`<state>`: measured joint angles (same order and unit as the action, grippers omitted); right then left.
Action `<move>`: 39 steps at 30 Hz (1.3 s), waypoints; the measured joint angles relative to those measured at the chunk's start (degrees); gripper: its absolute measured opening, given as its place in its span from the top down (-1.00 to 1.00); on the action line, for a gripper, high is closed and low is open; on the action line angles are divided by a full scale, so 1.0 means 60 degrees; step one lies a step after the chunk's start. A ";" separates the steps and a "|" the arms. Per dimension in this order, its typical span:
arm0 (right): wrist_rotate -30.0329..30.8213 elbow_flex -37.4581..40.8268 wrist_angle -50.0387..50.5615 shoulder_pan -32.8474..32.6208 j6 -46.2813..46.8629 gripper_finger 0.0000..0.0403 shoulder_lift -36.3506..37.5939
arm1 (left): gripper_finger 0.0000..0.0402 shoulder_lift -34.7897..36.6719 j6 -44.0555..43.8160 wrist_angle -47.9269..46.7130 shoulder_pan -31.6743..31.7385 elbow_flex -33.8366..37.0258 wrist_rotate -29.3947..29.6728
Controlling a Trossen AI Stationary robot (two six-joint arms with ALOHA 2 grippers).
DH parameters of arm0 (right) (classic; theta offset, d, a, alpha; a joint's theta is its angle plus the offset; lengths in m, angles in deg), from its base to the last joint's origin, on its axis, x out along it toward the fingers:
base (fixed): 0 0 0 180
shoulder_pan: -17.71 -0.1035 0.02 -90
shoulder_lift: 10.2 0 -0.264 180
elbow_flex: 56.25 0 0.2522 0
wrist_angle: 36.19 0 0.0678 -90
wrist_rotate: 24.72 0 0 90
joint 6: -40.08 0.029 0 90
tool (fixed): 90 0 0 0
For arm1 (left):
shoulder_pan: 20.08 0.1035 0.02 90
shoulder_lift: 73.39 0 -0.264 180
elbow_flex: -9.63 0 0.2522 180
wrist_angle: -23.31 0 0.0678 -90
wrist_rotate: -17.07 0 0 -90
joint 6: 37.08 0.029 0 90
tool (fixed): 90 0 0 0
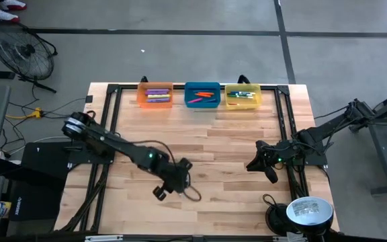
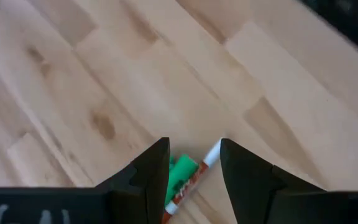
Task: Pick & Place Markers
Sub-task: Put the brown marker into the yellow bin
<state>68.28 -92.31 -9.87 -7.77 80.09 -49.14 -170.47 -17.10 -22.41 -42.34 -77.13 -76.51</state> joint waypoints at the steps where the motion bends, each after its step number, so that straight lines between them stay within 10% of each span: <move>1: 0.0000 0.0000 -0.0004 0.0000 0.0000 0.74 0.0003 | 0.30 -0.0100 0.0264 -0.0009 -0.0139 0.0000 0.0173; 39: 0.0000 0.0000 0.0000 0.0000 0.0000 0.75 0.0002 | 0.30 -0.0697 0.5956 0.1187 -0.0732 0.1177 0.0256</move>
<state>68.28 -92.31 -9.87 -7.77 80.09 -49.13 -174.65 18.64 -15.29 -46.73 -70.06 -74.97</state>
